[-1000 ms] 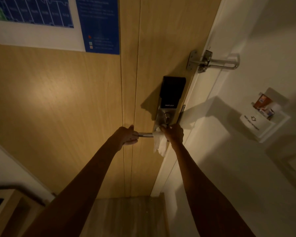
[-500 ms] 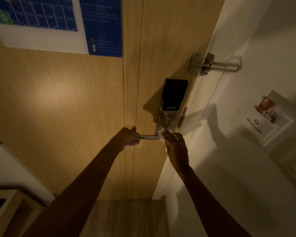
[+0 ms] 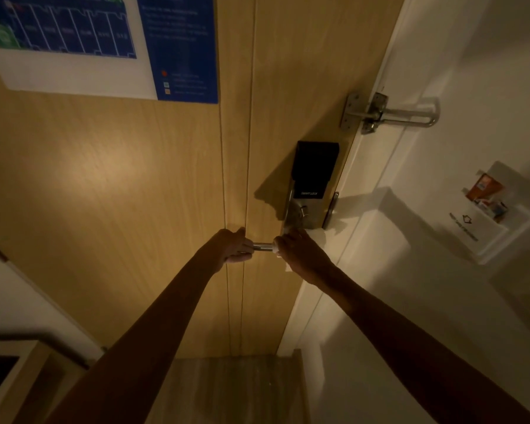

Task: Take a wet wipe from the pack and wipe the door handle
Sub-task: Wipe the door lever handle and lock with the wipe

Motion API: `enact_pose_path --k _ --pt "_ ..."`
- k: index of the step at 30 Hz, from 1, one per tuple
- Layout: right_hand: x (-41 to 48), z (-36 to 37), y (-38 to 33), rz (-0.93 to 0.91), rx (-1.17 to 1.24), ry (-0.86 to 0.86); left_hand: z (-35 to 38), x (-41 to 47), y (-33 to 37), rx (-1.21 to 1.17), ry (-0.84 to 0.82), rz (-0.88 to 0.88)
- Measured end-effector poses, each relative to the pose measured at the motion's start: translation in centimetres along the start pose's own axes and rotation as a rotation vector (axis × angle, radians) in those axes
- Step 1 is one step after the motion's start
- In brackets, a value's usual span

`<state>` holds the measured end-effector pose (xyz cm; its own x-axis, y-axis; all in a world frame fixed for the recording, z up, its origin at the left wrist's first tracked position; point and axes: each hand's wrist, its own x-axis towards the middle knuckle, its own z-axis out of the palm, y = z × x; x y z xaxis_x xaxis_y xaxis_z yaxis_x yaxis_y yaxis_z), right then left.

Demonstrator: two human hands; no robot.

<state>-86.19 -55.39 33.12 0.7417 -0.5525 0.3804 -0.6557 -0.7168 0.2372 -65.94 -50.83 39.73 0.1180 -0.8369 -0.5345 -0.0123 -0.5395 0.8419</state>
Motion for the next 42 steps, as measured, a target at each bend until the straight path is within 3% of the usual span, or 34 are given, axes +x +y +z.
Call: enact_pose_path --k 6,12,19,31,35,38,40,42 --pt "-2.1 -0.5 1.5 -0.024 -0.094 0.110 0.0 0.6 -0.9 -0.058 -0.030 0.001" --pt "-2.0 -0.7 2.9 -0.066 -0.039 0.078 -0.1 0.4 -0.7 -0.070 -0.050 -0.009" --pt "-1.9 0.8 2.0 0.012 0.023 0.235 -0.4 0.1 -1.0 -0.080 -0.072 0.024" --pt "-1.6 2.1 -0.1 0.144 0.045 0.240 -0.2 -0.2 -0.9 -0.079 -0.038 0.026" --pt "-1.4 0.6 -2.9 0.464 0.230 0.240 0.0 -0.4 -0.8 -0.091 -0.026 0.017" --pt "-3.9 -1.2 -4.6 0.767 0.528 0.439 0.2 -0.3 -0.8 -0.127 -0.011 0.000" --pt "-5.1 -1.8 -5.7 1.066 0.812 0.580 0.3 -0.2 -1.0 -0.141 0.002 -0.001" --pt "-4.6 -2.0 -5.7 1.454 1.207 0.569 0.4 -0.2 -1.2 -0.146 0.018 0.004"
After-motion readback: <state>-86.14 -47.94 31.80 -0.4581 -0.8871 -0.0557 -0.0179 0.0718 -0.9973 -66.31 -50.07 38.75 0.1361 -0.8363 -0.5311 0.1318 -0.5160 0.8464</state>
